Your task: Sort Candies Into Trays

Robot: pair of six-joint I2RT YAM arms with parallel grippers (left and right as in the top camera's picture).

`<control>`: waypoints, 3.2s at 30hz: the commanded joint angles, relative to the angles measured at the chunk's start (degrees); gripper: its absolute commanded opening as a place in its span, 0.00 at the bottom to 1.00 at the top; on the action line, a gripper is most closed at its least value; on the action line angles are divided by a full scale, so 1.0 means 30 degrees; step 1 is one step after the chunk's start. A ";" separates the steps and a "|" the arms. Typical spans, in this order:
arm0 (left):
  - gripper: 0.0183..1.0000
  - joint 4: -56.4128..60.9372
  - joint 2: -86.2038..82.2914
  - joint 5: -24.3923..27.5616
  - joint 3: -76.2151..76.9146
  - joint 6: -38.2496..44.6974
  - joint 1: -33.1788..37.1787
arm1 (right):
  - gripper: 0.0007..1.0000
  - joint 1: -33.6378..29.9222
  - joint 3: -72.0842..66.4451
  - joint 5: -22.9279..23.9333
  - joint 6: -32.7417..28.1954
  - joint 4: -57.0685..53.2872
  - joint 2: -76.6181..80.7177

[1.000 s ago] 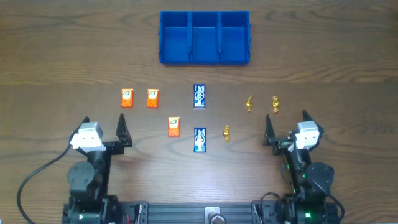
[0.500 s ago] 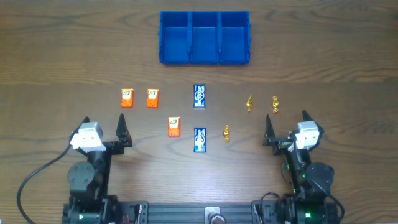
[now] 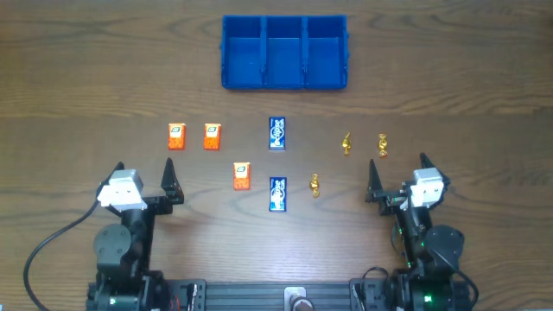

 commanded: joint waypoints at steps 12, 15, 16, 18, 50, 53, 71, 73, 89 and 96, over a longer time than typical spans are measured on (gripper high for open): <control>1.00 -0.0809 -0.0364 0.0036 -0.0248 0.0597 0.1581 | 1.00 0.0219 -0.0146 -0.0022 -0.0233 -0.0029 0.0051; 1.00 -0.3395 0.1064 0.0044 0.2914 0.0634 0.1581 | 1.00 0.0219 -0.0146 -0.0022 -0.0233 -0.0029 0.0051; 1.00 -0.4371 0.2244 0.0044 0.4517 0.0969 0.1581 | 1.00 0.0219 -0.0146 -0.0022 -0.0233 -0.0029 0.0051; 1.00 -0.6375 0.4903 0.0036 0.7898 0.1647 0.1581 | 1.00 0.0219 -0.0146 -0.0022 -0.0233 -0.0029 0.0051; 1.00 -0.8167 3.2611 0.2310 1.8578 0.3344 -0.0066 | 1.00 0.0219 -0.0146 -0.0022 -0.0233 -0.0029 0.0051; 1.00 -0.8029 3.3040 0.1931 1.8578 0.3330 -0.0051 | 1.00 0.0219 -0.0146 -0.0022 -0.0233 -0.0022 0.0051; 0.70 -0.6674 3.4330 0.0168 1.8578 0.2667 -0.0036 | 1.00 0.0219 -0.0146 -0.0022 -0.0233 -0.0029 0.0051; 0.64 -0.6594 3.4410 0.0175 1.8578 0.2667 -0.0036 | 1.00 0.0219 -0.0146 -0.0022 -0.0233 -0.0029 0.0051; 0.28 -0.6258 3.3966 0.0903 1.8622 0.1071 -0.0073 | 1.00 0.0219 -0.0146 -0.0022 -0.0233 -0.0029 0.0051; 0.27 -0.7606 2.8764 0.0044 2.0983 -0.1399 -0.1741 | 1.00 0.0219 -0.0146 -0.0022 -0.0233 -0.0029 0.0051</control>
